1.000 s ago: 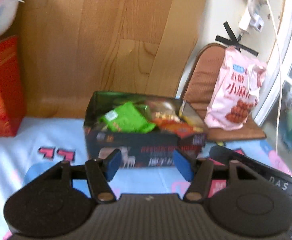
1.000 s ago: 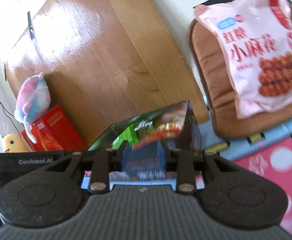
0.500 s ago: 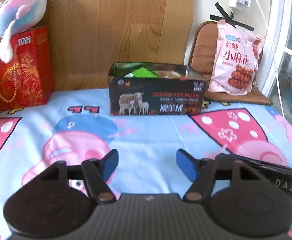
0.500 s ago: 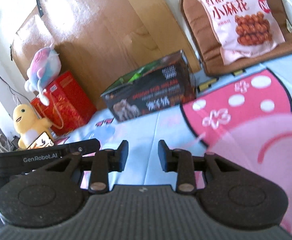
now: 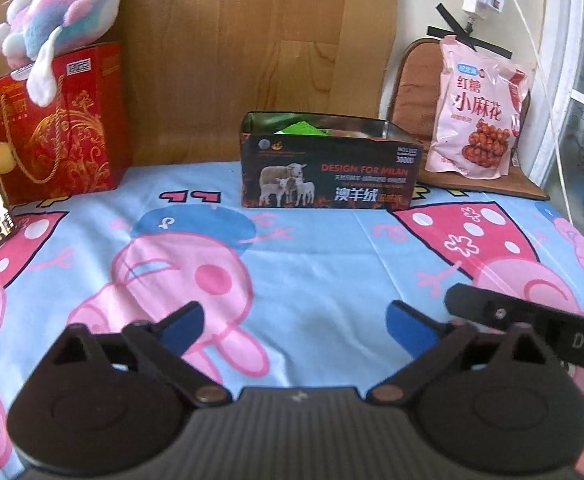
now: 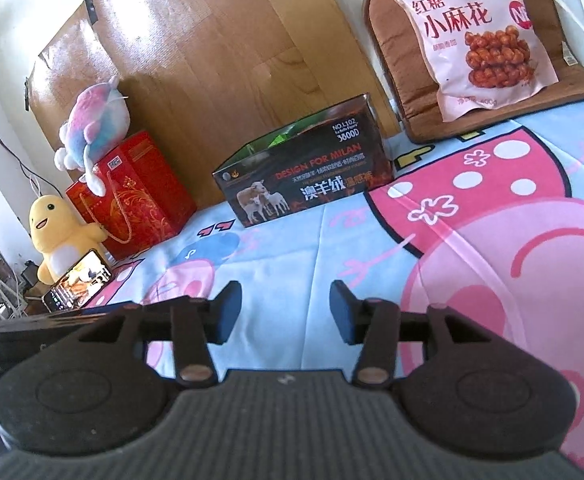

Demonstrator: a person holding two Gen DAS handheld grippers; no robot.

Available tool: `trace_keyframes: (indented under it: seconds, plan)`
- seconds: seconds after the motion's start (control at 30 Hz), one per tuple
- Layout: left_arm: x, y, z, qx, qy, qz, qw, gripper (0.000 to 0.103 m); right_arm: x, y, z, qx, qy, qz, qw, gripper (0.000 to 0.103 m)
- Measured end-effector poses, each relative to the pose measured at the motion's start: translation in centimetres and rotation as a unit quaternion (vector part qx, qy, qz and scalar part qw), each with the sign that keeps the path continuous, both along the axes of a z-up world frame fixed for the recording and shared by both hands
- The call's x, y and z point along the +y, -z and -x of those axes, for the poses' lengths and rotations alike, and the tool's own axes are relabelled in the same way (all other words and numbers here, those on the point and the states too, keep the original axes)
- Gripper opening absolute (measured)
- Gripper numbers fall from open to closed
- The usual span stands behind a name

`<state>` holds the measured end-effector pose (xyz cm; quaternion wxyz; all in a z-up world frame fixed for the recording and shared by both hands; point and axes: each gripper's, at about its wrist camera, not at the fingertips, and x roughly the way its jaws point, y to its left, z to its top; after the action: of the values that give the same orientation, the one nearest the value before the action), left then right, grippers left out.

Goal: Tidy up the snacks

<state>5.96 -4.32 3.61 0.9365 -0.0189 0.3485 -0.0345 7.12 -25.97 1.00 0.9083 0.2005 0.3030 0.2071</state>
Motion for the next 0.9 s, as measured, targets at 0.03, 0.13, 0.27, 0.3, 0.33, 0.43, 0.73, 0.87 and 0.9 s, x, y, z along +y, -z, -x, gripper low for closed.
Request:
trace_keyframes:
  seconds: [0.03, 0.13, 0.27, 0.3, 0.33, 0.43, 0.73, 0.87, 0.9]
  plan:
    - [0.0, 0.0, 0.0, -0.002, -0.003, -0.004, 1.0000, 0.103, 0.0, 0.0, 0.1, 0.000, 0.002, 0.000, 1.000, 0.053]
    - [0.1, -0.1, 0.2, -0.003, -0.011, -0.015, 0.9998, 0.103, 0.0, -0.1, 0.3, -0.004, 0.009, 0.001, 1.000, 0.060]
    - [0.6, 0.0, 0.1, -0.002, -0.028, -0.020, 0.9994, 0.103, 0.0, -0.2, 0.4, -0.007, 0.015, 0.005, 1.000, 0.061]
    - [0.7, 0.0, 0.1, -0.003, -0.033, -0.021, 0.9992, 0.103, 0.0, -0.2, 0.4, -0.007, 0.016, 0.004, 1.000, 0.062]
    - [0.8, 0.0, 0.2, -0.003, -0.035, -0.021, 0.9991, 0.103, 0.0, -0.1, 0.4, -0.006, 0.018, 0.004, 1.000, 0.063]
    - [1.0, 0.2, 0.2, 0.002, -0.033, -0.010, 0.9994, 0.103, -0.1, -0.1, 0.5, -0.007, 0.025, 0.004, 1.000, 0.069]
    - [1.2, 0.9, 0.2, 0.034, 0.002, 0.043, 0.9985, 0.103, -0.8, 0.2, 0.7, -0.004, 0.056, -0.003, 0.998, 0.080]
    - [1.4, 0.8, 0.5, 0.041, 0.028, 0.085, 0.9952, 0.103, -1.4, 0.5, 0.8, 0.001, 0.072, -0.009, 0.997, 0.081]
    - [1.5, 0.8, 0.5, 0.043, 0.031, 0.090, 0.9945, 0.103, -1.6, 0.6, 0.8, 0.000, 0.074, -0.011, 0.997, 0.081]
